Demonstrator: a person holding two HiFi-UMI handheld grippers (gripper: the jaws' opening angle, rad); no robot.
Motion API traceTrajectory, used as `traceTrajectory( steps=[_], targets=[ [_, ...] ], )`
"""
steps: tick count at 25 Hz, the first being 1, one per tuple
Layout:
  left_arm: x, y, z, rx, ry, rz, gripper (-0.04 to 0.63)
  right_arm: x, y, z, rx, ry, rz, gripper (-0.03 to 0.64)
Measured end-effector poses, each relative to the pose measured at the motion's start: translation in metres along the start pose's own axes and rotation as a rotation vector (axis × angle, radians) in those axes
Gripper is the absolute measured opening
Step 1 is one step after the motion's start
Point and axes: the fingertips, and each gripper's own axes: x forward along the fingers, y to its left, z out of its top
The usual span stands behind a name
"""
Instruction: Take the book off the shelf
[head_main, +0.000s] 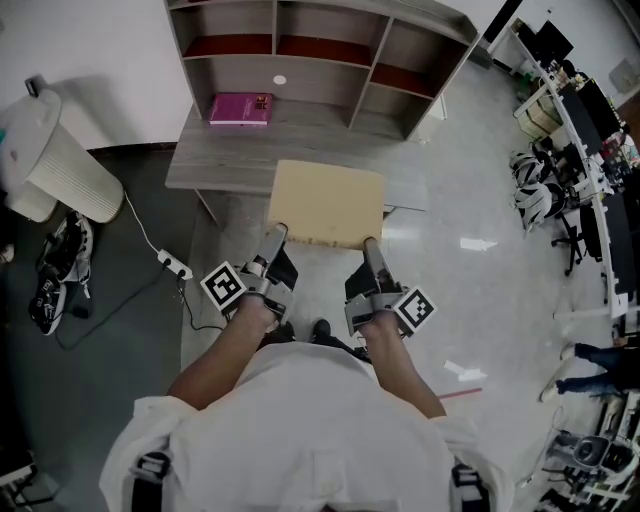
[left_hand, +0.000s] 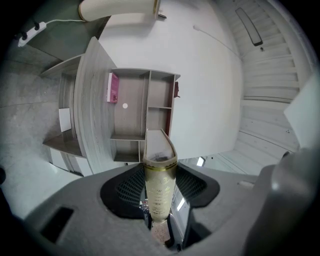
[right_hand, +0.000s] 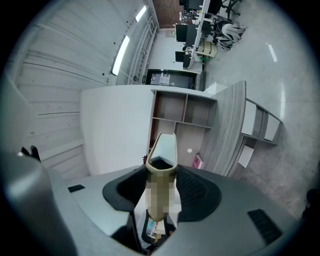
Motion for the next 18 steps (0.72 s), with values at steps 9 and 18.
traceTrajectory(
  steps=[9,18],
  targets=[
    [0.014,-0.003,-0.003,0.001,-0.004,-0.009,0.202,0.005,0.001,0.013,-0.003,-0.007,0.002,0.190],
    [0.021,-0.003,-0.001,0.014,0.003,-0.019,0.202,0.008,0.003,0.015,0.006,-0.015,0.027,0.190]
  ],
)
